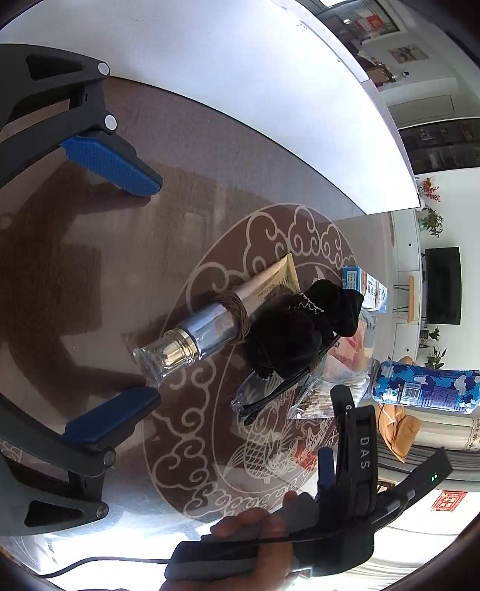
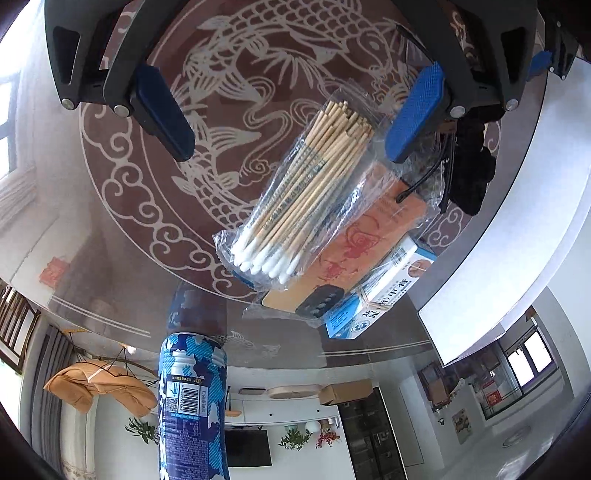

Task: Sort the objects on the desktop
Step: 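Grasp the cotton swab bag with the right tool while the left tool grasps the gold tube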

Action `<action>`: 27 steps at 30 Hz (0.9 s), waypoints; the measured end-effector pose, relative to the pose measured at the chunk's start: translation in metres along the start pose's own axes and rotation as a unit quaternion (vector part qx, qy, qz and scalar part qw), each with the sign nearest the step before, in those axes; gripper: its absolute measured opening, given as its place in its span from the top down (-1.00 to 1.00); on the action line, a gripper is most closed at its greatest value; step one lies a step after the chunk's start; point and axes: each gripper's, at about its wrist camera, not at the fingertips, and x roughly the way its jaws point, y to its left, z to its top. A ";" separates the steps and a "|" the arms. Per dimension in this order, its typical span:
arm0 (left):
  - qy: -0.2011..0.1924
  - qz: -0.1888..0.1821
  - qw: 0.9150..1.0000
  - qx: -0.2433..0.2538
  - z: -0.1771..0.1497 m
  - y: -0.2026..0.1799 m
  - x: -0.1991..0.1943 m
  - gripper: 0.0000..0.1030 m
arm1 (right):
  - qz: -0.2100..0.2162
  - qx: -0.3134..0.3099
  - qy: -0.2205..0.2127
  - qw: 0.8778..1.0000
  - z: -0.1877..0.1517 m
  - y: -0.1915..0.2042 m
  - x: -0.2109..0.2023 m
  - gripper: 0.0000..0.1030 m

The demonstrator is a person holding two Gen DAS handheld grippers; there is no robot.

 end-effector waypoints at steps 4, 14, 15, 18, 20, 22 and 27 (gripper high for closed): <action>-0.001 -0.001 1.000 0.001 0.000 0.000 -0.001 -1.00 | -0.010 0.006 0.014 1.000 0.027 0.010 0.023 -1.00; -0.001 -0.002 1.000 0.001 0.000 0.001 0.000 -1.00 | -0.010 0.025 -0.008 1.000 0.009 -0.004 0.016 -0.10; -0.001 -0.003 1.000 0.001 0.000 0.001 0.000 -1.00 | -0.010 0.022 -0.009 1.000 0.002 -0.009 0.011 -0.08; -0.001 -0.002 1.000 0.002 -0.001 0.000 0.000 -1.00 | -0.016 0.002 -0.012 1.000 -0.025 -0.022 -0.010 -0.05; -0.001 -0.002 1.000 0.002 -0.001 0.000 0.000 -1.00 | -0.023 -0.007 -0.012 1.000 -0.048 -0.031 -0.027 -0.05; -0.001 -0.002 1.000 0.002 -0.001 0.001 0.000 -1.00 | -0.027 -0.014 -0.014 0.999 -0.074 -0.042 -0.046 -0.05; -0.001 -0.002 1.000 0.002 -0.001 0.000 0.000 -1.00 | -0.053 -0.013 -0.016 0.998 -0.128 -0.062 -0.086 -0.22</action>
